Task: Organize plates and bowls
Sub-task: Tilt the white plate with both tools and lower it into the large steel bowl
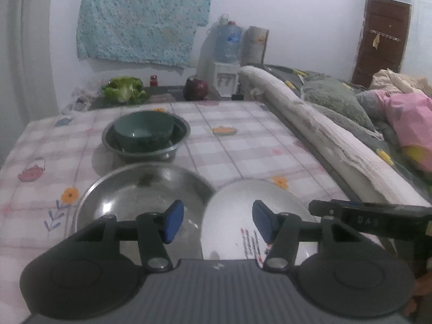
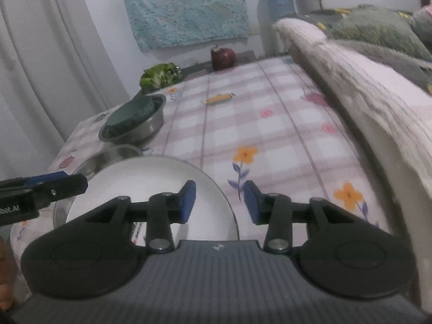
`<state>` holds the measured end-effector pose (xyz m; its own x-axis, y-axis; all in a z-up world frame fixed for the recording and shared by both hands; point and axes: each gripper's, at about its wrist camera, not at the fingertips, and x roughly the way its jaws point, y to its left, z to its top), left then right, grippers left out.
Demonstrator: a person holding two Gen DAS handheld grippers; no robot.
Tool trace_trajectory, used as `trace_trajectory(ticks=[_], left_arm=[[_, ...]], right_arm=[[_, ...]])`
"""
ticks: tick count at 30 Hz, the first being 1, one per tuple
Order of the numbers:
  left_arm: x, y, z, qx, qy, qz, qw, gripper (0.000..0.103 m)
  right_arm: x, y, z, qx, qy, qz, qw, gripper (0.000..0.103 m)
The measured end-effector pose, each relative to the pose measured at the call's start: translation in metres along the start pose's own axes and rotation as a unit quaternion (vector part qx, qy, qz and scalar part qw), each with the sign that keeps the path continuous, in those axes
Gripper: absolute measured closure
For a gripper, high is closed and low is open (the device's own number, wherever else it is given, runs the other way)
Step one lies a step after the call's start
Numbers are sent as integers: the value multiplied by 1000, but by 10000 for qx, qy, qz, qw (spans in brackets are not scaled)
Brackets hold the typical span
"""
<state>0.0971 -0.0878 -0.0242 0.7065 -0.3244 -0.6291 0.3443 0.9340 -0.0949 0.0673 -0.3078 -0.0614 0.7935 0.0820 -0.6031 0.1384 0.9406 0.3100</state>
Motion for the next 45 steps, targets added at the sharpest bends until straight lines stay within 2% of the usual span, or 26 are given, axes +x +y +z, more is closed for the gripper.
trace_trajectory(ticks=[10,18,28,31,33,38,45], left_arm=[[-17,-5,-24,83,268,50,9996,45],[-36,-10,-47,92,425,6,9991,45],[-20,-18,-59,-27,711,-73,9974,45],[-15,-21,-59,97,710,1,9974,47],[-11,-22,-59,143,726,47,9973,54],[-3,-21,-59,117,828,111,9964,63],[5,-24,-56,200,848,121,9961,66]], right_arm=[[-17,-10,-31,279,93,-8,9996,59],[-17,-14,-50,340,193,166,9991,59],[-12,-29,-53,449,142,510,9976,59],[-6,-34,-51,444,105,621,9970,59],[0,-38,-48,446,121,713,9964,59],[14,-40,-41,307,136,867,9957,60],[34,-37,-29,-149,120,1115,9936,60]])
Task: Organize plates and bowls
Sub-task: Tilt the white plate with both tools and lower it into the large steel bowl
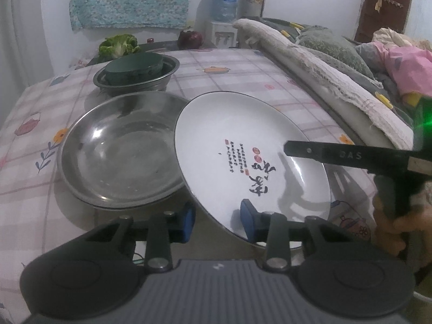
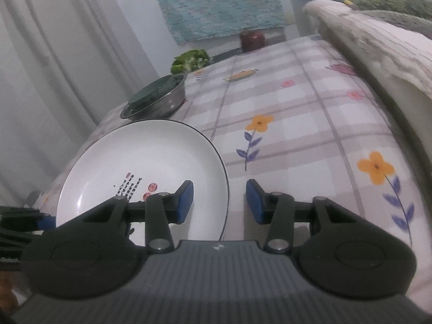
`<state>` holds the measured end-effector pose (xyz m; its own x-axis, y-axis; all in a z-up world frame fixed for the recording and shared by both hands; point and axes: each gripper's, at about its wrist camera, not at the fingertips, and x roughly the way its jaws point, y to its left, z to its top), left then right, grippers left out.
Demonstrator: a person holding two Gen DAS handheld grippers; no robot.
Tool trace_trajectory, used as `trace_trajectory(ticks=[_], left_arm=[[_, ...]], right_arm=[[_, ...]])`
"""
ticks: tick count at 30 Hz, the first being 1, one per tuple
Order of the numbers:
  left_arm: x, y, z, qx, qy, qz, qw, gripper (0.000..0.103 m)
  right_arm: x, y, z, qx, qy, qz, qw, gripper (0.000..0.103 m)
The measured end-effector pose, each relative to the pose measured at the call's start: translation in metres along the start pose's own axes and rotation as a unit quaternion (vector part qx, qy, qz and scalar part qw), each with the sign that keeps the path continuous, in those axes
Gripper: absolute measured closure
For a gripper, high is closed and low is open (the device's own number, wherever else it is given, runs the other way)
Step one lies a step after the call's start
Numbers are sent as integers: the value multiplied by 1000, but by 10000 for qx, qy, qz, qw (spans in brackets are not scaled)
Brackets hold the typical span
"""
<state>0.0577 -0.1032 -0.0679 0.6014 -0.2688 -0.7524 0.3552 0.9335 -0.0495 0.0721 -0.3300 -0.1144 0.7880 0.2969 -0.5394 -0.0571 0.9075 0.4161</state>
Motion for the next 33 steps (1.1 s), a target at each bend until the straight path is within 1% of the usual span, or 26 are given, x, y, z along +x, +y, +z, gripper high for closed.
trace_trajectory(ticks=[4,8,9,11,16,23,28,33], left_arm=[[3,-1,3,-3,31,-1,10000,66],[5,-1,4,-79,36,9,10000,66],[6,-1,5,-109,33,6,9999,66],[6,-1,5,-157,33,3,9999,66],[6,-1,7,-200,63,70,9998,65],[-2,9,10,-465,37,-74,9989,64],[-10,15,13,-572,-54,-117,9983,64],[-17,29,15,-822,-87,-137,9965,64]], right_arm=[[9,-1,7,-270,52,184,9995,60],[13,1,7,-390,141,504,9979,60],[14,3,7,-415,160,581,9973,56],[13,7,6,-509,159,563,9970,55],[9,7,7,-338,196,595,9975,55],[-5,18,10,-340,161,516,9980,55],[-13,27,15,-375,165,388,9984,55],[-21,42,25,-412,143,394,9983,55]])
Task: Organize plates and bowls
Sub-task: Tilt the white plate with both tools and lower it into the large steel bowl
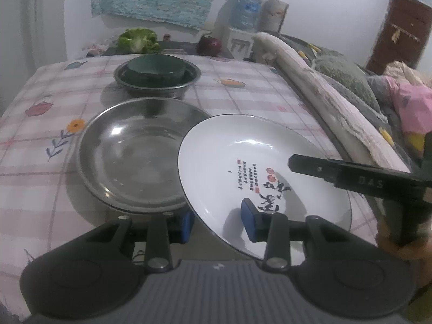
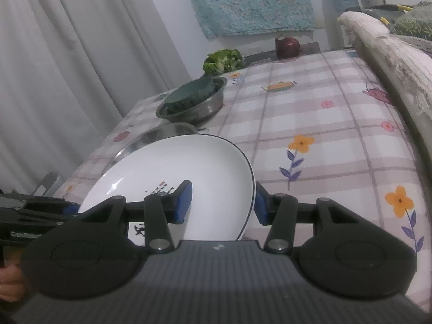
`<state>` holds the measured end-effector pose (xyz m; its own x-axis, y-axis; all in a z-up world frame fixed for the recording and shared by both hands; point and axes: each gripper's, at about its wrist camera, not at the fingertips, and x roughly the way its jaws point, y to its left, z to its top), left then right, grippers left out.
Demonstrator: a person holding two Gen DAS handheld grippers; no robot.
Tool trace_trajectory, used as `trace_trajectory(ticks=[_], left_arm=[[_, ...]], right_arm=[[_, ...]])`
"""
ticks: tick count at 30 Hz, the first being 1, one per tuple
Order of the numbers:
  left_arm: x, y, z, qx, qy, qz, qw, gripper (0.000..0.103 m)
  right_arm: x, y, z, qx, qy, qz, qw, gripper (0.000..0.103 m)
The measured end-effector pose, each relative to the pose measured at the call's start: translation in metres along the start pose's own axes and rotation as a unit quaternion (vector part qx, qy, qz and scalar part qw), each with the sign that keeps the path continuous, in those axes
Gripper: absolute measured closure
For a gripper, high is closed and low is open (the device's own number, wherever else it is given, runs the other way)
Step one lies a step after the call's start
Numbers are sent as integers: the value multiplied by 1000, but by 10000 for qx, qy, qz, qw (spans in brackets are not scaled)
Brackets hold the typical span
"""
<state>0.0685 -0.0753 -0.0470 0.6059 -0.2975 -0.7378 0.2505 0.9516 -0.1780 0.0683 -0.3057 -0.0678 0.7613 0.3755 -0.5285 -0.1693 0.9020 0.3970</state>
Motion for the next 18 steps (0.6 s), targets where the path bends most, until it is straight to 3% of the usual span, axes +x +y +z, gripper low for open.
trace_trajectory(ticks=[6,18], left_arm=[[1,23,5,-438,140,-109,9989,66],[1,55,15,-710,263,187,9970,66]], right_arm=[[9,21,14,-117,148,-163,9997,55],[41,51,29,-30,529,-171,9984,56]])
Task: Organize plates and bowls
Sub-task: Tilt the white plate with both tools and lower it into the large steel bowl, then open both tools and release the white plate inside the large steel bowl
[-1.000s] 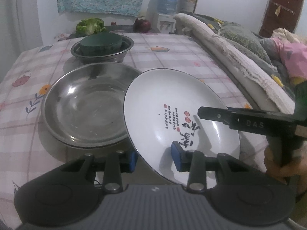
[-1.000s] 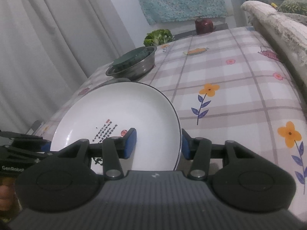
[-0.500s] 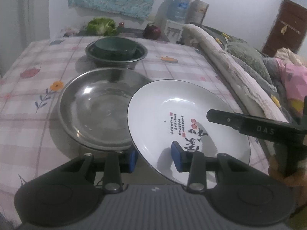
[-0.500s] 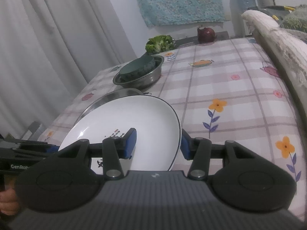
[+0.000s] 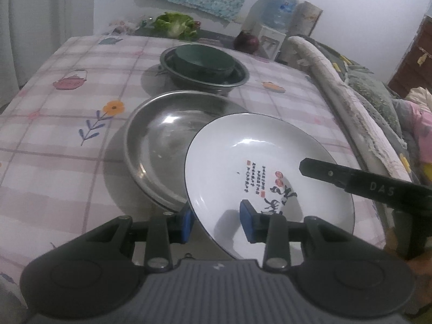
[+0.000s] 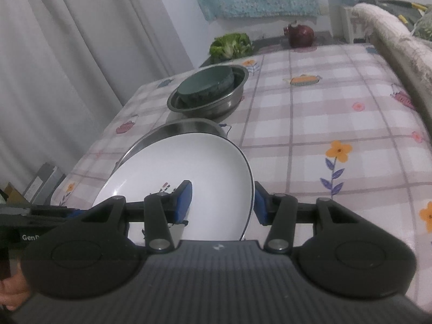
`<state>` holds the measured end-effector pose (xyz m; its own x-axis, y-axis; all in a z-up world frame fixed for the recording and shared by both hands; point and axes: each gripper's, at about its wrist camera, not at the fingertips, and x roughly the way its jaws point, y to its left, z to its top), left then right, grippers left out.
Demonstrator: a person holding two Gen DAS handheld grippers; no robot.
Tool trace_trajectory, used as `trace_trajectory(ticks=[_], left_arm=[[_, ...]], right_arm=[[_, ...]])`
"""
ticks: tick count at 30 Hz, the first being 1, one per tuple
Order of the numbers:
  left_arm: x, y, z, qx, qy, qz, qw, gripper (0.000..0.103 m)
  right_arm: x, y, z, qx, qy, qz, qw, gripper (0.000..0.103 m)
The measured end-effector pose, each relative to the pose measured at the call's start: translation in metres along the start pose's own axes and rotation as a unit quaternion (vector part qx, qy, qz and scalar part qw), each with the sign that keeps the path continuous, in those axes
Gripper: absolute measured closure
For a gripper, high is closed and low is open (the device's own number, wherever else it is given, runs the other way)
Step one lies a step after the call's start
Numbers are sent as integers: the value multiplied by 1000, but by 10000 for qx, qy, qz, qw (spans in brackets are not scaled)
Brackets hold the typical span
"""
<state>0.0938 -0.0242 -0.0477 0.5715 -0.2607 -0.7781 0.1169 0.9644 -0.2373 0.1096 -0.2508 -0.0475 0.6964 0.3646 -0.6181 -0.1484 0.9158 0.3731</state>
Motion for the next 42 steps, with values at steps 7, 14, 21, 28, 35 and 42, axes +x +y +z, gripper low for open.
trace_trajectory(ticks=[7,14,21,28,35,42], left_arm=[[0,7,3,-18,31,127,9999,66],[0,13,8,-93,29,153,9998,66],[3,18,13,-143,40,158,9998,65],[1,31,22,-250,-75,225,9994,55],[-14,47,26,-278,-417,429,9978,41],[-13,60,27,-283,-582,494,9967,24]], right_arm=[[12,11,4,-5,148,-126,9998,56],[16,19,10,-75,232,-245,9994,56],[23,24,18,-35,278,-349,9990,55],[30,29,26,-2,186,-392,9991,53],[28,31,32,20,-2,-565,9984,46],[26,20,24,358,-51,-624,9974,42]])
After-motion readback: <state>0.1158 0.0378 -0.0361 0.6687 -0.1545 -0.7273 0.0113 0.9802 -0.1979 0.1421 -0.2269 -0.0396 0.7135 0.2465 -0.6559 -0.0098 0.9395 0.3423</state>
